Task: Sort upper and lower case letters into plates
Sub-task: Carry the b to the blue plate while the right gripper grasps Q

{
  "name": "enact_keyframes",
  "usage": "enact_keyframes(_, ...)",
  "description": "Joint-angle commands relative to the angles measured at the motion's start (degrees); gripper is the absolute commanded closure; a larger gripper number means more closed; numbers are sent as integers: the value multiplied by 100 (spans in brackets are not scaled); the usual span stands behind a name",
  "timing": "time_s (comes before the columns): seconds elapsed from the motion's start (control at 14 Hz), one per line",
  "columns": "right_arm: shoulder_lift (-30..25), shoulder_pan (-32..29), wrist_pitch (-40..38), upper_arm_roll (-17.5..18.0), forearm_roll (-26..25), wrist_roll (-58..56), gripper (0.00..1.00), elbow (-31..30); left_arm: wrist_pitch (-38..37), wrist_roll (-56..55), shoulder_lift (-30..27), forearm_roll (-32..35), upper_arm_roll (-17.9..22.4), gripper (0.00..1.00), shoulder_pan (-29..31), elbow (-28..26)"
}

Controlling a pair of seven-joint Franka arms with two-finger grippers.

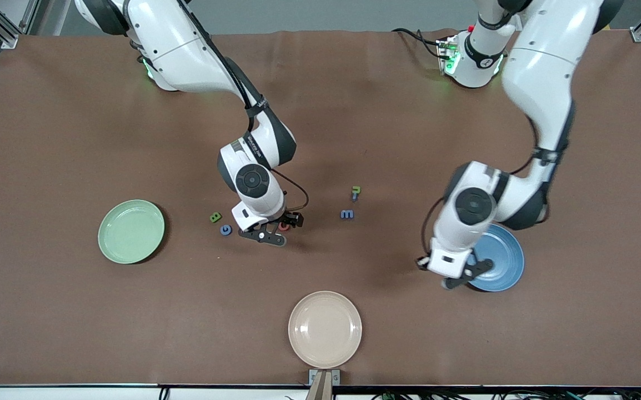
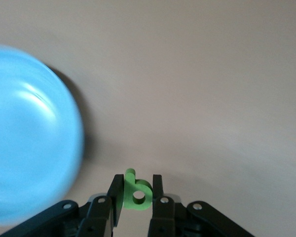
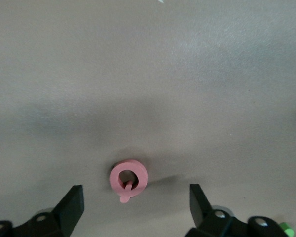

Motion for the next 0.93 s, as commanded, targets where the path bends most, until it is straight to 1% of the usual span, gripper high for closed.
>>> enact_keyframes(0.0, 168, 109, -38, -53, -57, 150, 15, 205, -34, 912, -251, 86, -61, 99, 551, -435)
enact_keyframes(0.07, 229, 144, -38, -53, -58, 150, 18, 258, -17, 1150, -234, 86, -61, 96, 727, -532)
enact_keyframes(0.14, 264, 153, -38, -53, -49, 158, 22, 311, 45, 1265, -216, 86, -61, 90, 894, -637)
enact_keyframes(0.21, 326, 153, -38, -53, -49, 158, 24, 363, 141, 1310, -190, 95, -61, 72, 1053, -734)
enact_keyframes(0.36, 405, 170, -38, -53, -57, 246, 29, 399, 290, 1302, -172, 86, -61, 12, 1107, -892)
enact_keyframes(0.43, 423, 170, -29, -53, -66, 264, 30, 417, 300, 1249, -216, 86, -61, 0, 1107, -936)
enact_keyframes(0.57, 423, 170, -38, -53, -75, 255, 36, 434, 230, 1057, -321, 77, -140, 0, 1046, -937)
enact_keyframes(0.71, 432, 170, -38, -61, -75, 255, 46, 434, 212, 338, -348, 77, -411, 0, 862, -911)
enact_keyframes(0.86, 449, 153, -38, -70, -75, 246, 58, 443, 212, -147, -339, 69, -466, 0, 424, -849)
